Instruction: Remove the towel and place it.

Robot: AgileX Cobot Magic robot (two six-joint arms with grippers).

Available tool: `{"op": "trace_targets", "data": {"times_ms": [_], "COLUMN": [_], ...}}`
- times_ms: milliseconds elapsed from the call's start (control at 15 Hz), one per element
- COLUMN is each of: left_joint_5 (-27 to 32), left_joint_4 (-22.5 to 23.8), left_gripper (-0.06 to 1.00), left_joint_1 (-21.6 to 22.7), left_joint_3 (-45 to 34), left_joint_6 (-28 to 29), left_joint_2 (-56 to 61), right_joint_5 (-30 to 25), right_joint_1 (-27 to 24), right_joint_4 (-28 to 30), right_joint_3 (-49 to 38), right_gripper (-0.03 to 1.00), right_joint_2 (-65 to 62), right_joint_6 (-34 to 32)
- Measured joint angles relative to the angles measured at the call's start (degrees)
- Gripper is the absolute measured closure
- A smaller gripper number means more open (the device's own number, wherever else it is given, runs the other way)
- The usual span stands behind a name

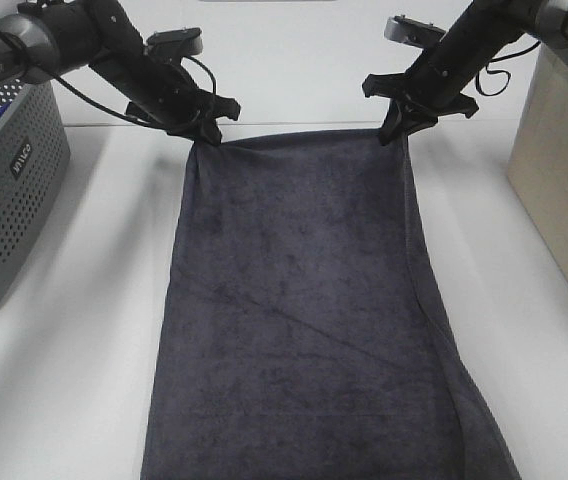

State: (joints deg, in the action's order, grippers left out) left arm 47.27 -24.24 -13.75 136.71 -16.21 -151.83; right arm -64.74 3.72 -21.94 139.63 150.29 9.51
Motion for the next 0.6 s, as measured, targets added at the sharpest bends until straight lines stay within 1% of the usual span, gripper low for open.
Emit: {"op": "trace_targets", "data": {"times_ms": [133, 333, 600], "left_joint_5": [-2.6, -7.0, -14.7], "left_joint_4": [0.6, 2.1, 4.8], "left_gripper": [0.92, 0.92, 0.92], "left_joint_1": [0.0, 0.0, 0.0], "left_joint_3": [1.0, 1.0, 1.0], "left_joint_6": [-0.5, -1.8, -2.1], "left_joint_2": [0.0, 0.0, 0.0], "right_joint_5": [3.2, 8.9, 15.8], "right_joint_1": [0.0, 0.0, 0.1], "right_joint_4": [-0.2, -2.4, -4.9], "right_joint_3": [0.2, 0.2, 0.2], "right_gripper": [0.91, 0.91, 0.91], "right_joint_2": [0.0, 0.0, 0.0], "right_joint_6": [1.4, 4.5, 8.9]}}
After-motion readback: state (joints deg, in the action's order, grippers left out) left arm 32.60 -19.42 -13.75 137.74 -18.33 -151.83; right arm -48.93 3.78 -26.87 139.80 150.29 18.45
